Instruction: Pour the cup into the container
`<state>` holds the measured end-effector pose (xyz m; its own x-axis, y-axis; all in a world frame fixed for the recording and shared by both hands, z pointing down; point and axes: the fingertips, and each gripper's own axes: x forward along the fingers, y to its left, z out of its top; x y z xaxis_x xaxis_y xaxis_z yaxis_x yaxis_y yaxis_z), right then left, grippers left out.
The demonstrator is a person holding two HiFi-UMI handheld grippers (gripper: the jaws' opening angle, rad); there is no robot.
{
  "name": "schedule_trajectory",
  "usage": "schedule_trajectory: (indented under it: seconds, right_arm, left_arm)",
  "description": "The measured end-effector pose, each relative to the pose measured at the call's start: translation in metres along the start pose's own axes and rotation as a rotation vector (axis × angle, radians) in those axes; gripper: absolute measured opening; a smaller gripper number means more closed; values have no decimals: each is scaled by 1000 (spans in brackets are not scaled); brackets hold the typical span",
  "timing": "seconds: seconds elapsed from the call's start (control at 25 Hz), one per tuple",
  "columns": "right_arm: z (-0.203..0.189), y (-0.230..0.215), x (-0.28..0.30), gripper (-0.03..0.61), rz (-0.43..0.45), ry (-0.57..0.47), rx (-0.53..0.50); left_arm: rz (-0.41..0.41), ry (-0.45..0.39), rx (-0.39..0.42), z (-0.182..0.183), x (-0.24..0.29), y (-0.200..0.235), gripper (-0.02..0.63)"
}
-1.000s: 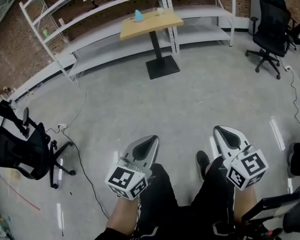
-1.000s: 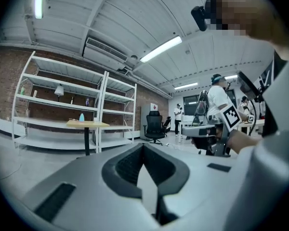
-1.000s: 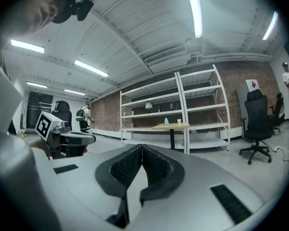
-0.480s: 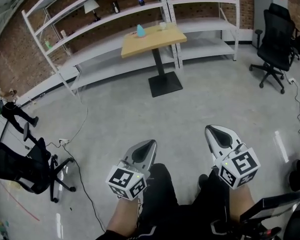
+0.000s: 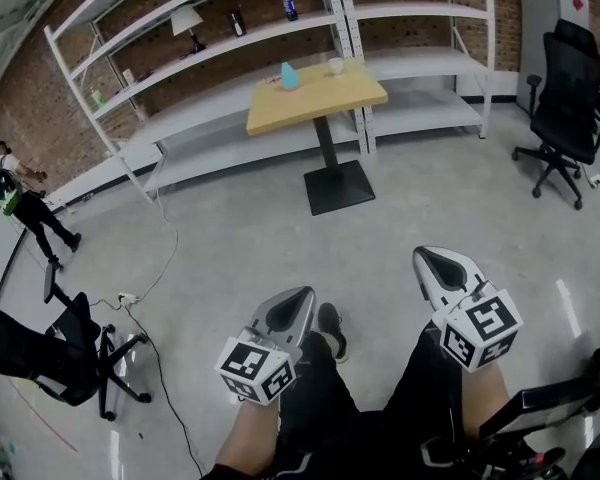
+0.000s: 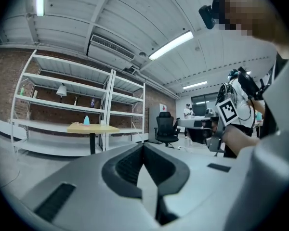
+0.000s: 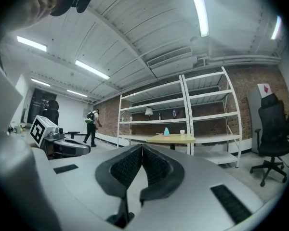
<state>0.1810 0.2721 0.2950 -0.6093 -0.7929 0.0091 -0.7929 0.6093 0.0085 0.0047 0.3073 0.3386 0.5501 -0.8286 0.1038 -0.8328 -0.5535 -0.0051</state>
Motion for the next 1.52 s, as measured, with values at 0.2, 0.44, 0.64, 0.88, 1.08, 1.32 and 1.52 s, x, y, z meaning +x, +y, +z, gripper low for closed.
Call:
schedule_trajectory:
  seconds: [0.2,0.44,0.64,0.88,1.08,1.32,1.52]
  right_arm:
    - [-5,-26,46,2,-4,19,-2]
    - [2,-59,98,2,-14,9,-30]
    - [-1,-85,146,2,-34,30,-38]
    - [-2,-130,196,2,-63,34,-23]
    - [-6,-167,245,2,-54,30,-8]
    - [-5,-204,310,2,-38,10,6]
    - [-2,-234,367,2,-21,4,3]
  left_arm:
    - [-10,-10,-4,4,45,37,2]
    - [-2,-28,-10,9,86,78,2]
    - [-1,-39,-27,11,124,124,2]
    - [-17,-43,-22,21,186,167,2]
    - [-21,-34,-22,22,239,198,2]
    - [-8,-38,-8,34,292,246,2]
    - [-1,-51,-1,45,340,287,2]
